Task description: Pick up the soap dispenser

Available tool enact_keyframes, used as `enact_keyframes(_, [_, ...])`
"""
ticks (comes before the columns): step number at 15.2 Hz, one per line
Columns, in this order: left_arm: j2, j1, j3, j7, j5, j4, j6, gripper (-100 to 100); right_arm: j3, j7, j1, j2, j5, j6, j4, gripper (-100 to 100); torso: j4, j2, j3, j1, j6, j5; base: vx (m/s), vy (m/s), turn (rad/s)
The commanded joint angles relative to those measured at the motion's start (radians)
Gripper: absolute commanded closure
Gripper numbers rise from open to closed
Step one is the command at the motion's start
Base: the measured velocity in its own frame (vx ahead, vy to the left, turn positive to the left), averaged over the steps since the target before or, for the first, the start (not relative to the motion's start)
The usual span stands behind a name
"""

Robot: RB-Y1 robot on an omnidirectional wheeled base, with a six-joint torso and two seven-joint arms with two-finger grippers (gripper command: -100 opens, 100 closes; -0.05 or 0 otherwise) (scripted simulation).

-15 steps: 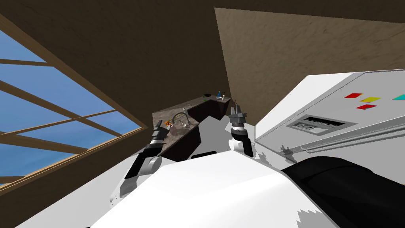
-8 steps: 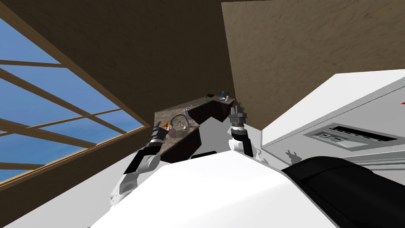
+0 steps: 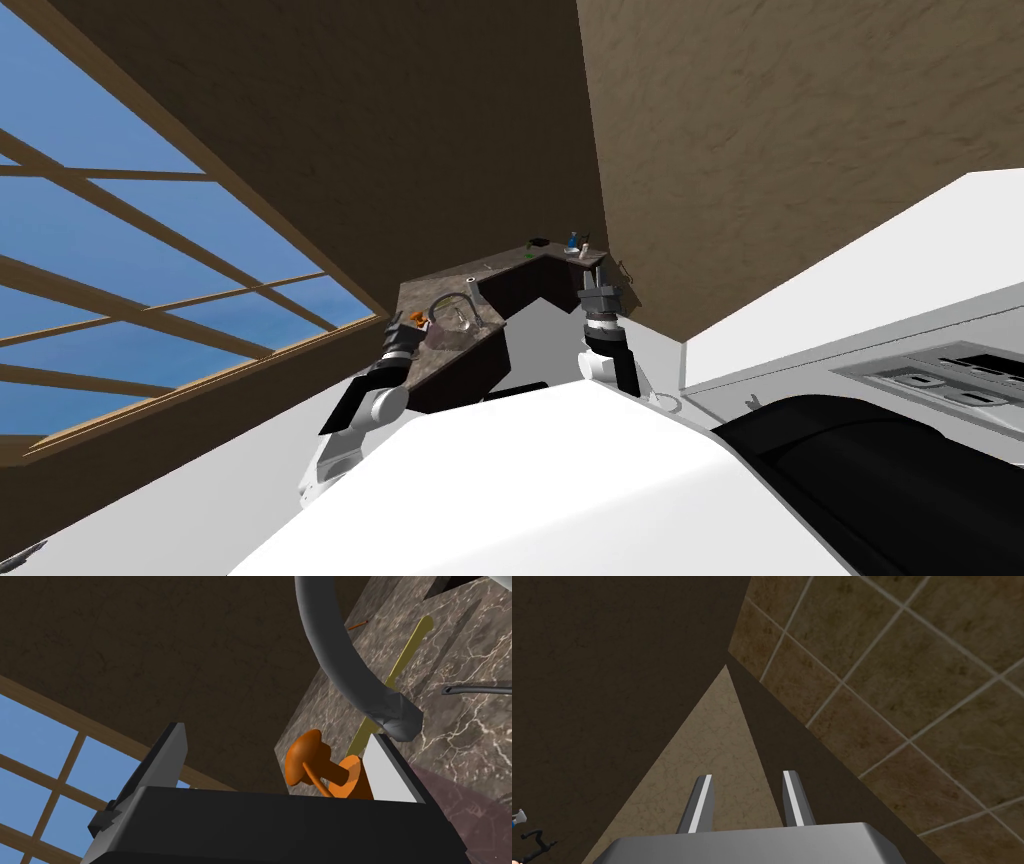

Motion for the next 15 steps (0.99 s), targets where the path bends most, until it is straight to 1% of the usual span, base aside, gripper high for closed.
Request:
enact_keyframes(1, [-0.050,-0.008,0.017,0.013,0.013,0.004,0.026,-100,0.000,0.000,0.000,0.000,0.000,0.000,0.000,0,0.000,0.000,0.000,0.000,0.000,0.000,0.062,-0.035,0.112])
enact_keyframes(2, [-0.054,-0.008,0.017,0.013,0.013,0.004,0.026,-100,0.000,0.000,0.000,0.000,0.000,0.000,0.000,0,0.000,-0.001,-0.001,0.000,0.000,0.000,0.062,-0.034,0.087])
enact_keyframes(3, [-0.084,-0.012,0.026,0.018,0.019,0.007,0.036,-100,0.000,0.000,0.000,0.000,0.000,0.000,0.000,0,0.000,-0.002,-0.001,0.001,0.000,0.000,0.058,-0.029,0.101])
enact_keyframes(4, [-0.084,-0.012,0.026,0.018,0.019,0.007,0.036,-100,0.000,0.000,0.000,0.000,0.000,0.000,0.000,0,-0.001,-0.002,-0.001,0.001,0.001,0.000,0.050,-0.026,0.070])
enact_keyframes(6, [-0.140,-0.019,0.041,0.028,0.029,0.013,0.055,-100,0.000,0.000,0.000,0.000,0.000,0.000,0.000,0,-0.001,-0.003,-0.002,0.001,0.001,0.001,0.045,-0.023,0.101])
enact_keyframes(7, [-0.146,-0.019,0.041,0.028,0.029,0.013,0.055,-100,0.000,0.000,0.000,0.000,0.000,0.000,0.000,0,-0.001,-0.003,-0.002,0.001,0.001,0.001,0.040,-0.022,0.071])
enact_keyframes(8, [-0.178,-0.022,0.048,0.032,0.032,0.016,0.062,-100,0.000,0.000,0.000,0.000,0.000,0.000,0.000,0,-0.001,-0.003,-0.002,0.001,0.001,0.001,0.038,-0.016,0.061])
enact_keyframes(9, [-0.178,-0.022,0.048,0.032,0.032,0.016,0.062,-100,0.000,0.000,0.000,0.000,0.000,0.000,0.000,0,-0.001,-0.003,-0.002,0.002,0.002,0.001,0.033,-0.015,0.050])
enact_keyframes(10, [-0.210,-0.025,0.054,0.035,0.035,0.018,0.069,-100,0.000,0.000,0.000,0.000,0.000,0.000,0.000,0,-0.001,-0.004,-0.002,0.002,0.002,0.001,0.029,-0.011,0.060])
enact_keyframes(11, [-0.233,-0.028,0.059,0.038,0.037,0.021,0.074,-100,0.000,0.000,0.000,0.000,0.000,0.000,0.000,0,-0.001,-0.004,-0.003,0.002,0.002,0.001,0.030,-0.010,0.083])
enact_keyframes(12, [-0.241,-0.028,0.059,0.038,0.037,0.021,0.074,-100,0.000,0.000,0.000,0.000,0.000,0.000,0.000,0,-0.001,-0.004,-0.003,0.002,0.002,0.001,0.028,-0.011,0.054])
enact_keyframes(13, [-0.271,-0.030,0.063,0.040,0.038,0.023,0.077,-100,0.000,0.000,0.000,0.000,0.000,0.000,0.000,0,-0.001,-0.004,-0.003,0.002,0.002,0.001,0.025,-0.010,0.043])
enact_keyframes(14, [-0.271,-0.030,0.063,0.040,0.038,0.023,0.077,-100,0.000,0.000,0.000,0.000,0.000,0.000,0.000,0,-0.001,-0.004,-0.003,0.002,0.002,0.001,0.019,-0.007,0.031])
enact_keyframes(15, [-0.297,-0.031,0.066,0.041,0.039,0.025,0.080,-100,0.000,0.000,0.000,0.000,0.000,0.000,0.000,0,-0.001,-0.004,-0.003,0.002,0.002,0.001,0.016,0.000,0.028])
